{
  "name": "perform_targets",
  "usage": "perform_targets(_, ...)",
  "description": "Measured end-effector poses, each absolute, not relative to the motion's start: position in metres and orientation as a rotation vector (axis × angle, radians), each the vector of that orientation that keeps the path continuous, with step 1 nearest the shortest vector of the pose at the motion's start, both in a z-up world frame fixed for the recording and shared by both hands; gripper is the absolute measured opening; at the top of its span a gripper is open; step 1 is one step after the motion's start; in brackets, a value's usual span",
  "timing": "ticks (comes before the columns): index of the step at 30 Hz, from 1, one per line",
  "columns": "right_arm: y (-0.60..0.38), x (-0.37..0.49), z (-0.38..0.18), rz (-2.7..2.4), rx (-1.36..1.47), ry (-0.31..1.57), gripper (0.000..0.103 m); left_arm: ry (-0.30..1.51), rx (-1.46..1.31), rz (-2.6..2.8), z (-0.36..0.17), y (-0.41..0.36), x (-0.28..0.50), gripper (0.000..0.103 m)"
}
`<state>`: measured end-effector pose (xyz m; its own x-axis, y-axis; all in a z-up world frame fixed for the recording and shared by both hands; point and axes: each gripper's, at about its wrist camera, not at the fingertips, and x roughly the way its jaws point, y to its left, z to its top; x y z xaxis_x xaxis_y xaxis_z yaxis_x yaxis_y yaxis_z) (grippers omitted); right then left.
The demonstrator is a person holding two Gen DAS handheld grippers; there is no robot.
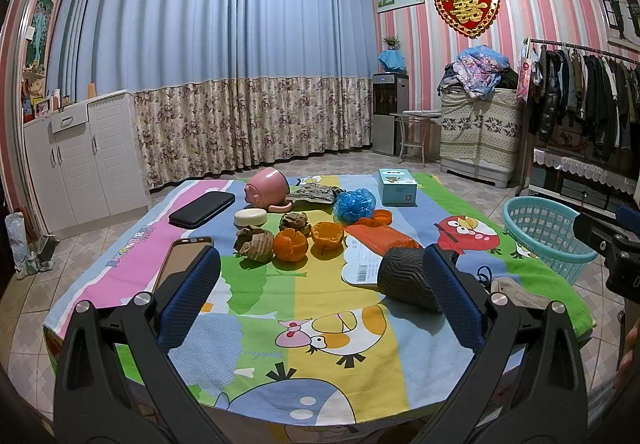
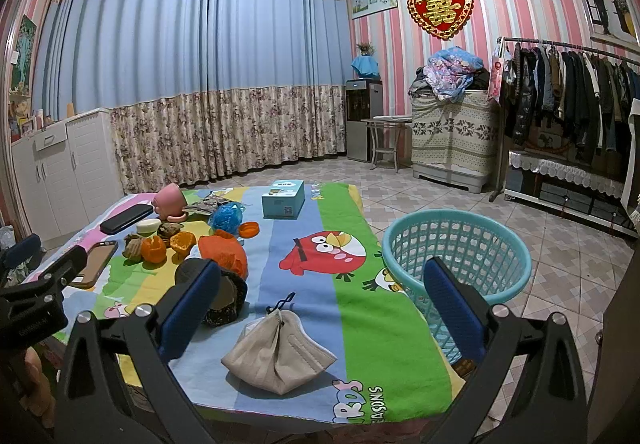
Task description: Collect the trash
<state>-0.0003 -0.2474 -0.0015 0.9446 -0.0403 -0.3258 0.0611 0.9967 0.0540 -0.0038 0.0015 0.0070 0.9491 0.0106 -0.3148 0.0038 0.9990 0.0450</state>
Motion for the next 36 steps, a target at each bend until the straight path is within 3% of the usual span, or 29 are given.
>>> perform_targets(36, -0.2498, 0.0031, -0.0019, -0.051, 0.066, 0.333, 0.099, 0.319, 0.044, 0.006, 0.0076, 0.0033, -0.0039, 0.098)
